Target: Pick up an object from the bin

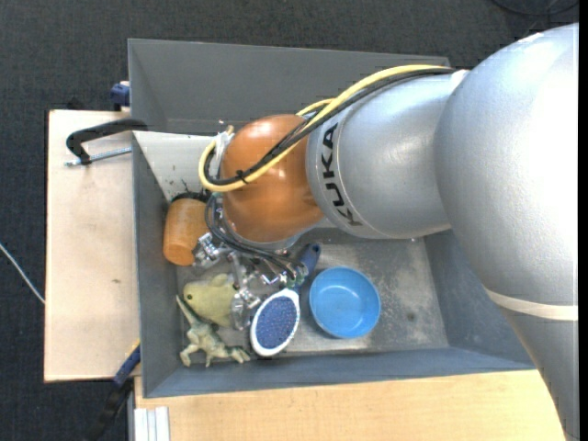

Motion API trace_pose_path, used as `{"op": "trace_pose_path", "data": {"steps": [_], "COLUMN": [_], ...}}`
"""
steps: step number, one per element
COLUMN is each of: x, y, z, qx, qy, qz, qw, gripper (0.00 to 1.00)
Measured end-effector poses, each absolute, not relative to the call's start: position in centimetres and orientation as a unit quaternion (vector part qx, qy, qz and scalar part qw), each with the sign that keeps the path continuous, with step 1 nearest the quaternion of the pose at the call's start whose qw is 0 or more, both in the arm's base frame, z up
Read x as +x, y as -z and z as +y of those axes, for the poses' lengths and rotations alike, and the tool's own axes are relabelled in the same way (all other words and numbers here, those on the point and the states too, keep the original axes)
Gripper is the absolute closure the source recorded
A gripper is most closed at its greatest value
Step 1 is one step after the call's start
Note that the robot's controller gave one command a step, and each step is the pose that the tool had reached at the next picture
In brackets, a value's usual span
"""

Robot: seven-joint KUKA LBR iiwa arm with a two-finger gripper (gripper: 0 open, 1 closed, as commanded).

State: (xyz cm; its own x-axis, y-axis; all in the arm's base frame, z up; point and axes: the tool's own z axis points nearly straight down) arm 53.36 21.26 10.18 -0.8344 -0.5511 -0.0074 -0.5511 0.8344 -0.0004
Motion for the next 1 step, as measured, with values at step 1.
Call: {"op": "trace_pose_path", "data": {"steps": [1], "x": [52.79], "y": [-10.09], "z": [21.45], "qx": [-0.268], "qy": [-0.001], "qz": [0.963], "qw": [0.001], "gripper": [0.00]}}
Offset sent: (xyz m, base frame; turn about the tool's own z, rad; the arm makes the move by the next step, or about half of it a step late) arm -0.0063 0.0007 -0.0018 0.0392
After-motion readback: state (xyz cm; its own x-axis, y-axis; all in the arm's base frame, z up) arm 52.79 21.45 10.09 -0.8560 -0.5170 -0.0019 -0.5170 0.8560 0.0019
